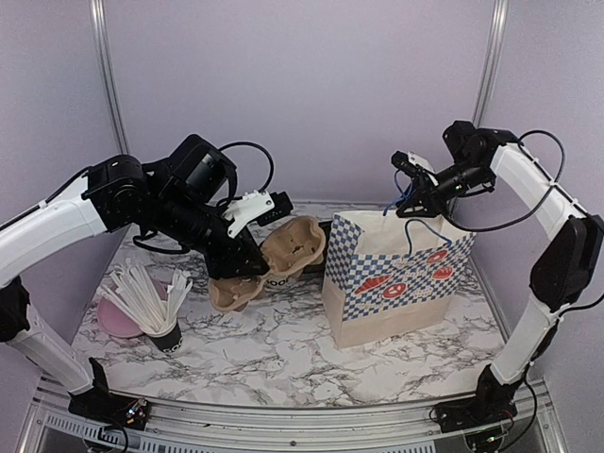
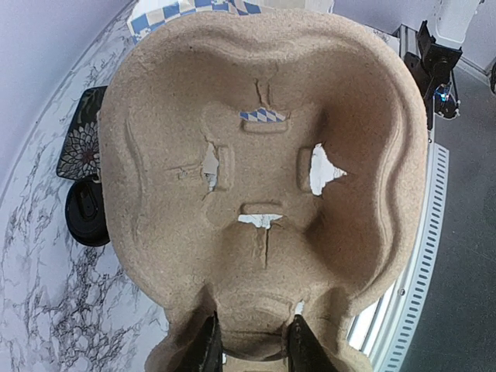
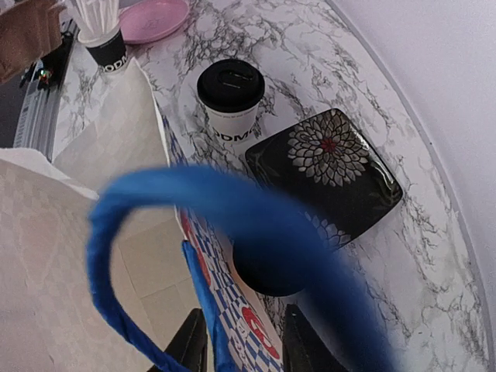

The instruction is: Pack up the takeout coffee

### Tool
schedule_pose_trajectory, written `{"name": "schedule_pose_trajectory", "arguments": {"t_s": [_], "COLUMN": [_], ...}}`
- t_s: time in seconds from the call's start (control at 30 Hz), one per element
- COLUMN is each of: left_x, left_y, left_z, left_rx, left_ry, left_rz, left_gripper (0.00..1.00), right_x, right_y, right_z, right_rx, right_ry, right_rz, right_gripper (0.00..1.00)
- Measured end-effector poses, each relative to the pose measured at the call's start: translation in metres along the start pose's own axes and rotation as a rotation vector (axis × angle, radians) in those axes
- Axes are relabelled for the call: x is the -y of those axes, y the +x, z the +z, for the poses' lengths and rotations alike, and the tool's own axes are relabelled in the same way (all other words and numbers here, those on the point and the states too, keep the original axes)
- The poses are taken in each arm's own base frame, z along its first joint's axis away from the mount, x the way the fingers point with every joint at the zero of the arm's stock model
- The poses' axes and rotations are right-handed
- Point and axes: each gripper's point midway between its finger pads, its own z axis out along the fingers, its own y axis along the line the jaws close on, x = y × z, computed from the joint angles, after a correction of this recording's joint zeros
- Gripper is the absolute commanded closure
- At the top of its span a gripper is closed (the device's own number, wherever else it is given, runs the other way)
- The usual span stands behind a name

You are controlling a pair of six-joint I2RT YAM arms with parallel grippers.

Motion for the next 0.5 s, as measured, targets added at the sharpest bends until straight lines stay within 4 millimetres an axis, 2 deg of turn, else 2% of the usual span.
{"name": "schedule_pose_trajectory", "arguments": {"t_s": [0.07, 0.3, 0.37, 0.5], "left_x": [-0.001, -0.005, -0.006, -0.006], "left_y": [-0.007, -0.046, -0.050, -0.051], "left_z": [-0.007, -0.042, -0.046, -0.043], "left_rx": [0.016, 0.138, 0.151, 0.144], "left_ry": [-0.009, -0.043, -0.049, -0.050], "left_rz": [0.007, 0.045, 0.052, 0.060], "left_gripper": [0.72, 0.72, 0.72, 0.72], "right_x": [-0.007, -0.047, -0.057, -0.065], "right_y": [-0.001, -0.015, -0.020, -0.028], "right_z": [0.001, 0.008, 0.008, 0.008], "right_rx": [-0.007, -0.022, -0.025, -0.018], "right_ry": [-0.022, -0.069, -0.069, -0.072], "right_rz": [-0.006, -0.032, -0.029, 0.010], "right_gripper": [0.90, 1.00, 1.00, 1.00]}}
